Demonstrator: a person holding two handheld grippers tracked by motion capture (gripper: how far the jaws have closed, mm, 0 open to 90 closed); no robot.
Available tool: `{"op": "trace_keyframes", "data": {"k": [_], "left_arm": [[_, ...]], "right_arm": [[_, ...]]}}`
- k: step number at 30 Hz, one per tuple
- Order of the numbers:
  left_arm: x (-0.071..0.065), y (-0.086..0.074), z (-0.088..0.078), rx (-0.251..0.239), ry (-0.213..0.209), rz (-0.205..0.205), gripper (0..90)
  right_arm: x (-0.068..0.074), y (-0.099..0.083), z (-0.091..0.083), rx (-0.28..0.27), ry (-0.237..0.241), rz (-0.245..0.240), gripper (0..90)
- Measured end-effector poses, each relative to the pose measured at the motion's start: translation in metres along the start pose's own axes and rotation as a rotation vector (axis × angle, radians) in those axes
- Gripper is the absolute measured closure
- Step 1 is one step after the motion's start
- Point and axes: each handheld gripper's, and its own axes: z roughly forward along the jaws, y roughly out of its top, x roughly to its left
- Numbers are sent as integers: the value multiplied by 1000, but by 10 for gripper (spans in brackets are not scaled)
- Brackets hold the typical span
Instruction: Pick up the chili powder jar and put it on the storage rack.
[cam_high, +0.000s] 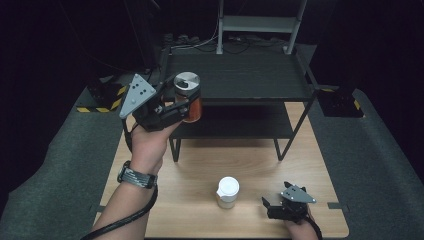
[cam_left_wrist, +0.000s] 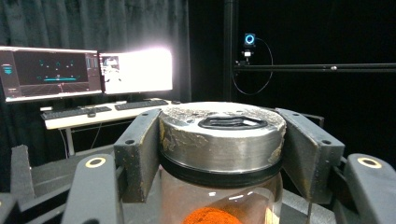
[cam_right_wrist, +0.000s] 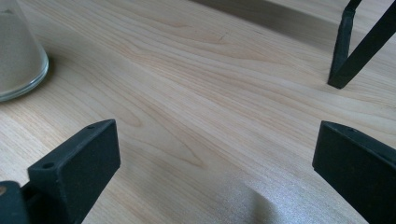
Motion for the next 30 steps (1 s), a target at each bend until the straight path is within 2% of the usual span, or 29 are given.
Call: {"op": "trace_keyframes", "data": {"k": [6, 17, 30], "left_arm": [[3, 6, 10, -3, 19, 2, 350], [7, 5, 25, -13, 28, -15, 350], [6, 10, 47, -5, 56, 0, 350]], "right_arm": [[0, 0, 0, 0, 1, 0, 0], [0, 0, 0, -1, 0, -2, 0], [-1, 0, 0, -3, 3, -1, 0]]}}
